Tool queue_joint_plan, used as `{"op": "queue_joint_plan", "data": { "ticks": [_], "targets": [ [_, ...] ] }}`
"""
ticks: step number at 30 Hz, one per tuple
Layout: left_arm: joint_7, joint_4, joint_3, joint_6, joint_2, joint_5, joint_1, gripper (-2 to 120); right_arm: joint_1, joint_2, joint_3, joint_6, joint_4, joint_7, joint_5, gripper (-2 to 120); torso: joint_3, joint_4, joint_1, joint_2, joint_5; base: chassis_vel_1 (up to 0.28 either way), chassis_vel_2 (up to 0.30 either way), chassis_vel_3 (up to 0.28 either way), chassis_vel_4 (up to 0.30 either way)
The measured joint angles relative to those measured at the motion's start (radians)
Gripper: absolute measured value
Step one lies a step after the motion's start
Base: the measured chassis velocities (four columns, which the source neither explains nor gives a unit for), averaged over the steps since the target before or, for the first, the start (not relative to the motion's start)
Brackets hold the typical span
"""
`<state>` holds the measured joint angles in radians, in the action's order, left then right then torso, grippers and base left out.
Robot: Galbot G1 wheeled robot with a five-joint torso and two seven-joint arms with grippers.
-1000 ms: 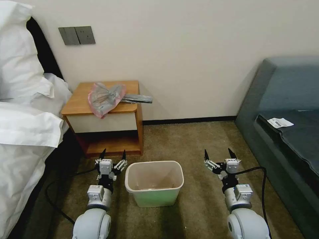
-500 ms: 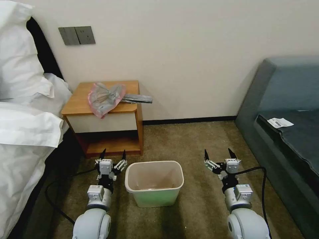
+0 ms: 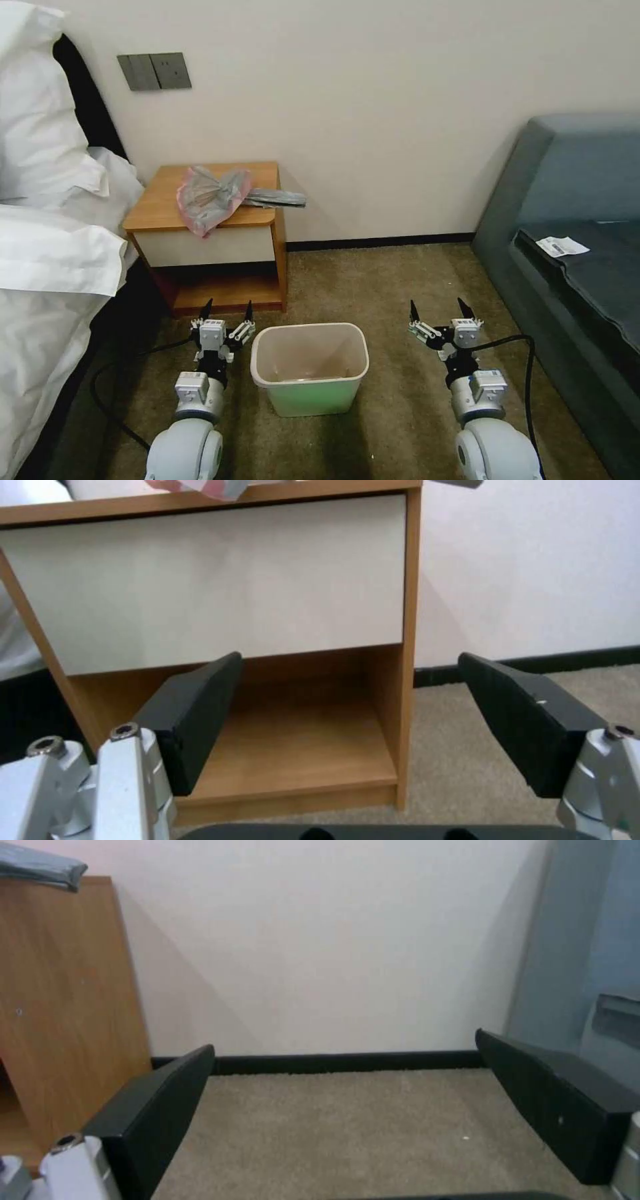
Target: Pick up the garbage bag from the table and place it over the trash can.
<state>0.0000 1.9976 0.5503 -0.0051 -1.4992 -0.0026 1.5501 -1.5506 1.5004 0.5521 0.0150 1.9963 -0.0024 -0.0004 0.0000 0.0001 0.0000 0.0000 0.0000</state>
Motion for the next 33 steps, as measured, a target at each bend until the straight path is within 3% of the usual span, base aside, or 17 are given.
{"op": "queue_joint_plan", "data": {
  "ticks": [4,7,8,10,11,13,20,28,33],
  "targets": [
    [-0.001,-0.006,0.001,-0.024,0.005,-0.014,0.002,95,-0.008,0.004,0.019,0.083,-0.024,-0.02,-0.005,100,0.0,-0.0001,0.0,0.0,0.0,0.0,0.0,0.0,0.0],
    [-0.015,-0.029,0.01,-0.128,0.026,-0.07,0.015,99,-0.017,0.011,0.043,0.192,-0.054,-0.048,-0.012,100,0.0,0.0,0.0,0.0,0.0,0.0,0.0,0.0,0.0],
    [-0.015,-0.029,0.01,-0.128,0.026,-0.07,0.015,99,-0.017,0.011,0.043,0.192,-0.054,-0.048,-0.012,100,0.0,0.0,0.0,0.0,0.0,0.0,0.0,0.0,0.0],
    [-0.027,-0.049,0.017,-0.215,0.044,-0.117,0.026,100,-0.025,0.015,0.06,0.271,-0.077,-0.068,-0.018,100,0.0,-0.0001,0.0,0.0,0.0,0.0,0.0,0.0,0.0],
    [-0.027,-0.049,0.017,-0.215,0.044,-0.117,0.026,100,-0.025,0.015,0.06,0.271,-0.077,-0.068,-0.018,100,0.0,-0.0001,0.0,0.0,0.0,0.0,0.0,0.0,0.0],
    [-0.038,-0.066,0.023,-0.299,0.062,-0.168,0.038,100,-0.032,0.02,0.078,0.351,-0.099,-0.089,-0.023,100,0.0,0.0,0.0,0.0,-0.0001,0.0,0.0,0.0,0.0],
    [-0.039,-0.037,0.016,-0.321,0.073,-0.217,0.065,100,-0.038,0.009,0.063,0.499,-0.087,-0.07,-0.007,100,0.0,-0.0002,0.0,0.0,0.0,0.0,0.0,0.0,0.0],
    [-0.048,-0.009,0.015,-0.314,0.066,-0.198,0.09,100,0.018,-0.047,0.021,0.507,-0.072,-0.057,-0.11,100,0.0,-0.0002,0.0,0.0,0.0,0.0,0.0,0.0,0.0],
    [-0.054,0.017,0.015,-0.31,0.053,-0.177,0.1,100,0.117,-0.139,-0.044,0.447,-0.073,-0.054,-0.162,100,0.0,-0.0002,0.0,0.0,0.0001,0.0,0.0,0.0,0.0]
  ]
}}
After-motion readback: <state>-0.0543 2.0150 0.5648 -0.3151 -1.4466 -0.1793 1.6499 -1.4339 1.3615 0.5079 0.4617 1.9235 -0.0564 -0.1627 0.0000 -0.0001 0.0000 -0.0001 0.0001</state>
